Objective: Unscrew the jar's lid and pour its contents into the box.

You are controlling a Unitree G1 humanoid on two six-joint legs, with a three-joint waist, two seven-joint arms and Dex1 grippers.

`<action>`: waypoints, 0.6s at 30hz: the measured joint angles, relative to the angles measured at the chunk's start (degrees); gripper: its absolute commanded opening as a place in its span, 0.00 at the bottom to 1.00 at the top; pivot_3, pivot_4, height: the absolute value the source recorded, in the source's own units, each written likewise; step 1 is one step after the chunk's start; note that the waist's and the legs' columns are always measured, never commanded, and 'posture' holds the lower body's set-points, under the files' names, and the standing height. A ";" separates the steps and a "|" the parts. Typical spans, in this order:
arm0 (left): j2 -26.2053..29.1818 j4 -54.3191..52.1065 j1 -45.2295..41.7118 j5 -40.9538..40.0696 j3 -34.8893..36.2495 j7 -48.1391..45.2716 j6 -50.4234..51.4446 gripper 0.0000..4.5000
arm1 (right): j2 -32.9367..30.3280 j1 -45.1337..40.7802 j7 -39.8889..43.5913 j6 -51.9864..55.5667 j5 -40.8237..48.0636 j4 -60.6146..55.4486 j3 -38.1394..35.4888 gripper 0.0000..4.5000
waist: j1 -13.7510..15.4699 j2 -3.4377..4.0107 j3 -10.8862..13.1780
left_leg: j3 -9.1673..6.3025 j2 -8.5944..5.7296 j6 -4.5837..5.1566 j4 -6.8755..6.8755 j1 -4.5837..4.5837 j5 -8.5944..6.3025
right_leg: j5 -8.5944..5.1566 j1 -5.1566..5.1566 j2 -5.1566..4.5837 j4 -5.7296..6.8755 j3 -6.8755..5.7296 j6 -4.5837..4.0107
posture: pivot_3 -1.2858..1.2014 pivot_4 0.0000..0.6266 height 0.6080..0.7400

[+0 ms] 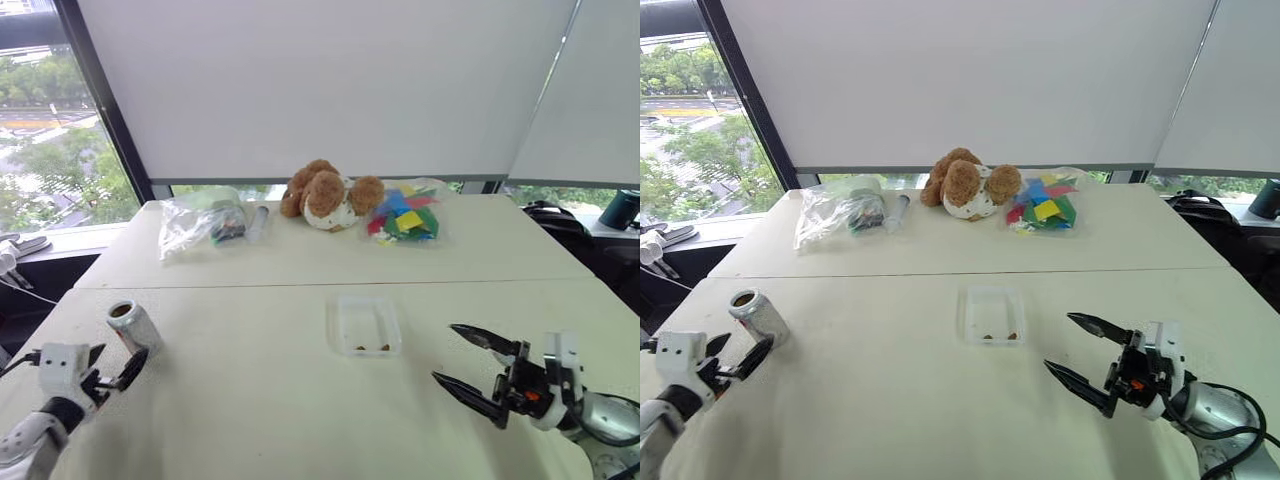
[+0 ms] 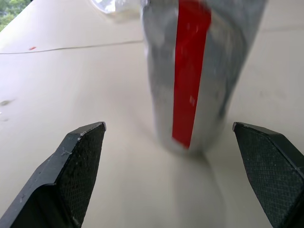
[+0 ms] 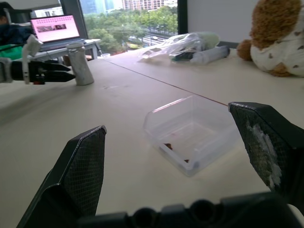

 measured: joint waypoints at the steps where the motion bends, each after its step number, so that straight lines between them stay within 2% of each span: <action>1: 0.75 -0.68 1.73 0.24 1.26 -0.88 -0.28 0.99 | -0.68 0.60 0.45 0.02 0.39 -0.01 -1.28 1.00 | 0.07 -0.01 0.00 | 0.00 0.02 0.00 0.01 -0.01 -0.01 | -0.05 0.01 0.00 -0.03 0.00 -0.09 | 0.52 0.24 1.00; 7: 4.55 -5.30 8.84 0.30 5.78 -7.06 -1.22 0.99 | -3.97 3.60 4.71 -0.02 0.85 -0.12 -3.33 1.00 | 0.17 -0.06 -0.04 | -0.01 0.08 -0.12 0.01 -0.04 -0.09 | -0.15 0.08 -0.09 -0.12 -0.02 -0.26 | 0.52 0.24 1.00; 13: 5.40 -7.20 12.83 0.89 5.90 -11.73 -1.24 0.99 | -4.50 3.44 6.32 0.21 1.00 0.62 -3.45 1.00 | 0.02 -0.10 -0.02 | 0.03 0.16 -0.07 0.00 -0.08 -0.10 | -0.17 0.00 -0.07 -0.13 -0.02 -0.30 | 0.52 0.24 1.00; 18: 9.11 -13.62 20.68 2.68 7.25 -20.91 -7.58 0.99 | -9.34 3.95 10.67 1.42 2.35 0.93 -7.02 1.00 | 0.09 -0.10 0.00 | 0.15 0.26 -0.09 -0.03 -0.11 -0.17 | -0.19 -0.01 -0.08 -0.22 0.07 -0.34 | 0.52 0.24 1.00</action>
